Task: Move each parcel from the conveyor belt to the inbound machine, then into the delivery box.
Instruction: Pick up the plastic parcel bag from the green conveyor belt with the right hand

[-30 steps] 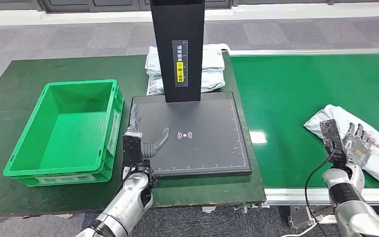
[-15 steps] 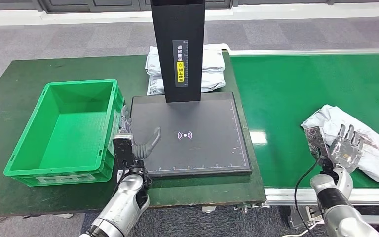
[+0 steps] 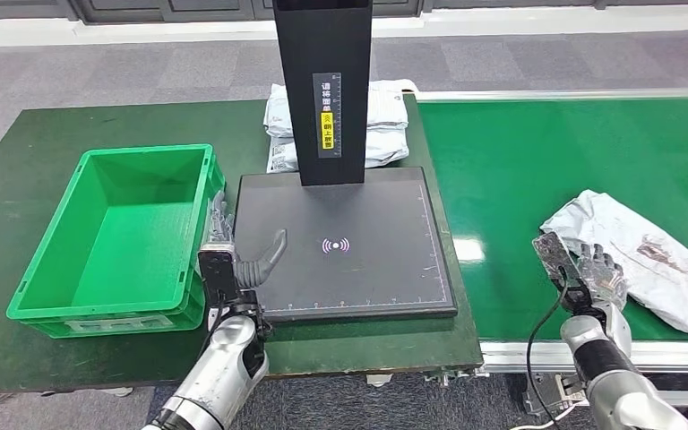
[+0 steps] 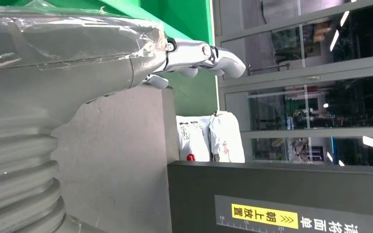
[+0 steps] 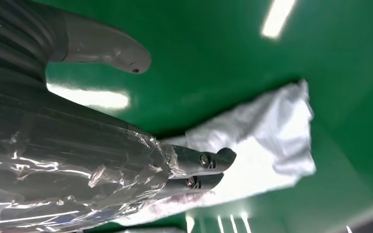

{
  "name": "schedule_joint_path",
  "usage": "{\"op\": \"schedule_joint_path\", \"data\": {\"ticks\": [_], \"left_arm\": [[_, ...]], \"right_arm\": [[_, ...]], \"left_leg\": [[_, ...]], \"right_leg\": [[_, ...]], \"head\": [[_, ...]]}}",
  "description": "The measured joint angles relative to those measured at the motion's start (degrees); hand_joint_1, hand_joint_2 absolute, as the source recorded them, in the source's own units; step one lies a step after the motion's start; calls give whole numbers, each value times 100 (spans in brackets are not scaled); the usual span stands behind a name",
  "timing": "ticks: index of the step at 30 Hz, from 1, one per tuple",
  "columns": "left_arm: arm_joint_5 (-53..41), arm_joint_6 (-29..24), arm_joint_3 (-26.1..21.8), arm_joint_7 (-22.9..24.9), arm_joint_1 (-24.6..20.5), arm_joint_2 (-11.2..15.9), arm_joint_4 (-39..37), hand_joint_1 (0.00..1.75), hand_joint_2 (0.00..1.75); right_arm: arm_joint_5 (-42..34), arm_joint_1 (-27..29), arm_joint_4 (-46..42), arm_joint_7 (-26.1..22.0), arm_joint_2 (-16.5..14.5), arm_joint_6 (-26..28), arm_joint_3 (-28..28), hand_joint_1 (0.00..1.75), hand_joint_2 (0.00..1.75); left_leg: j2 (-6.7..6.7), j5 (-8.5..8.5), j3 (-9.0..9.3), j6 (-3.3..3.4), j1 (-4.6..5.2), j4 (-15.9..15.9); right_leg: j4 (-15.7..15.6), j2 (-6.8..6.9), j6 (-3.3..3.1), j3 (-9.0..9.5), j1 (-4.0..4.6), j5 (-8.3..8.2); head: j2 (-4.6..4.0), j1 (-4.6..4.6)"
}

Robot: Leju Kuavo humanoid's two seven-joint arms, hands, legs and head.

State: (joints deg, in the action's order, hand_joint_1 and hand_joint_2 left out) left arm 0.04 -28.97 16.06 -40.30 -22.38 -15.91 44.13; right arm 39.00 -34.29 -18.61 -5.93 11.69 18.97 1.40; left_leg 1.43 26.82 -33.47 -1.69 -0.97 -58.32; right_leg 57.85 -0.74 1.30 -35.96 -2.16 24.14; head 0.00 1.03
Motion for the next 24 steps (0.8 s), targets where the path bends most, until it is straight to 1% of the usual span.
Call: {"op": "schedule_joint_path", "data": {"ticks": [2, 10, 24], "left_arm": [[0, 28, -27, 0, 0, -1, 0, 0, 175], [-2, 52, -58, 0, 0, -5, -2, 0, 175], [-11, 90, -76, 0, 0, -5, -56, 0, 175]], "right_arm": [[34, -2, 5, 62, 25, -95, -2, 0, 175], [94, 8, 25, 246, 102, -193, -2, 0, 175], [52, 143, 27, 145, 272, 2, 0, 0, 175]], "left_leg": [[0, 0, 0, 0, 0, 0], [-1, 0, 1, 0, 0, 0], [-3, 0, 2, 0, 0, 0]], "right_leg": [[0, 0, 0, 0, 0, 0], [0, -3, 0, -1, 0, 0], [0, -5, 0, -2, 0, 0]], "head": [[0, 0], [0, 0], [0, 0]]}}
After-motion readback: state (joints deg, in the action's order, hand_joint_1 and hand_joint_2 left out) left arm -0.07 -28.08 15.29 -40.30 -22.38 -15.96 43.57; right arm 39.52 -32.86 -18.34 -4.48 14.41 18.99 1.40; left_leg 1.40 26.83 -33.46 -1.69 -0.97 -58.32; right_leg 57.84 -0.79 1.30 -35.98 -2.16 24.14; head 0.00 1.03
